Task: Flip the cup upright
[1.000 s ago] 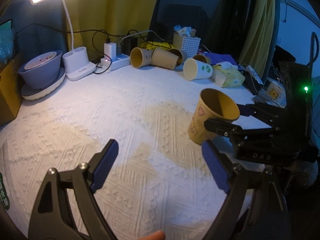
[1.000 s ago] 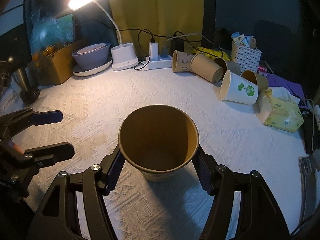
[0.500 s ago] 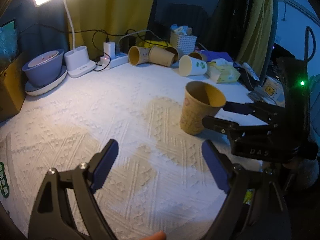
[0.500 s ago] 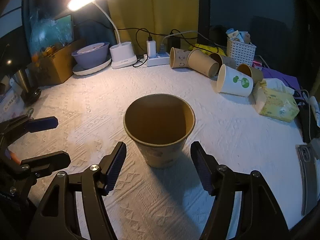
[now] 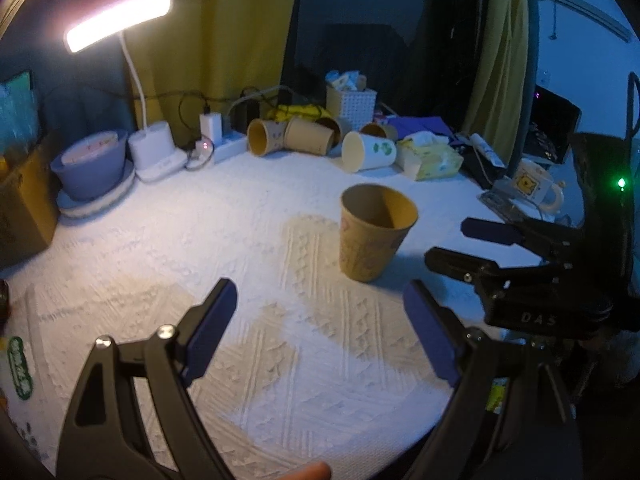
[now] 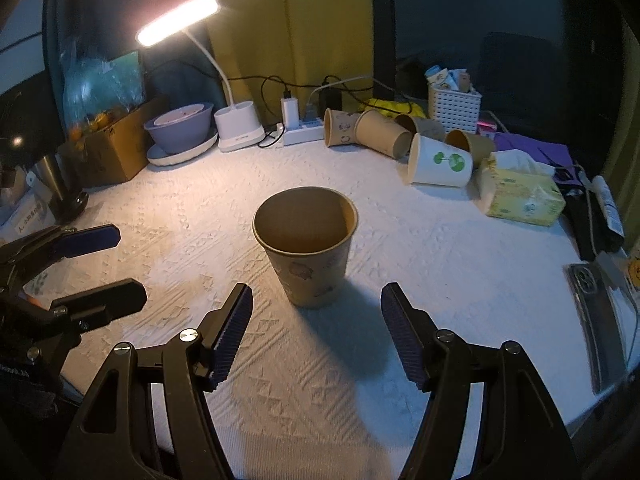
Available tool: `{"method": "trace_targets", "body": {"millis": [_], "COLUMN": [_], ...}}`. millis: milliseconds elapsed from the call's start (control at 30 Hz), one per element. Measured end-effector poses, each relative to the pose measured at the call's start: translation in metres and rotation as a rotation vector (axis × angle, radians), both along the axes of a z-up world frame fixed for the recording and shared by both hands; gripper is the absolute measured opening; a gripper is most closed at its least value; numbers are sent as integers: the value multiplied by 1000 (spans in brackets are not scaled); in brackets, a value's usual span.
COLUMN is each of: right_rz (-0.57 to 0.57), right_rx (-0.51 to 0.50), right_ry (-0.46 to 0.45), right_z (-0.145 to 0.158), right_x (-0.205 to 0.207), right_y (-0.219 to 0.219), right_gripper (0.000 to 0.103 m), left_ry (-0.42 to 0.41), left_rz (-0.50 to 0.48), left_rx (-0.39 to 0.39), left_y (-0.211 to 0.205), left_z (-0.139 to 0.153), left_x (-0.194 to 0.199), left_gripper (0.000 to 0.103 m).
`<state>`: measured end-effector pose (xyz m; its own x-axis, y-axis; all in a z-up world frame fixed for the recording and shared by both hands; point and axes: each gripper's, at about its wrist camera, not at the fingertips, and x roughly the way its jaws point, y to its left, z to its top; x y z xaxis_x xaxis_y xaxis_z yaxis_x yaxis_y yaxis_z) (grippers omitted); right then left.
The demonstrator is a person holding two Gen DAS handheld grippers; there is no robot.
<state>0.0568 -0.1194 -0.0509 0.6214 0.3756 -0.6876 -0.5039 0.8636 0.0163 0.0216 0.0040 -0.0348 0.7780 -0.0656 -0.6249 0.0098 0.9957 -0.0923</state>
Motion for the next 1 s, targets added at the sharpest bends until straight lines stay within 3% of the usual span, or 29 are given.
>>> {"method": "trace_targets", "body": {"millis": [833, 1000], "right_rz": [-13, 8], "right_rx": [62, 79], "right_ry": [-223, -232], "right_z": [78, 88], "right_x": [-59, -69], "right_y": [-31, -31], "right_gripper": [70, 70], "left_ry": [-319, -363], "left_rz": [46, 65], "left_rx": [15, 70], "left_y": [-25, -33], "left_z": [80, 88], "left_x": [-61, -70], "left_gripper": [86, 86]}}
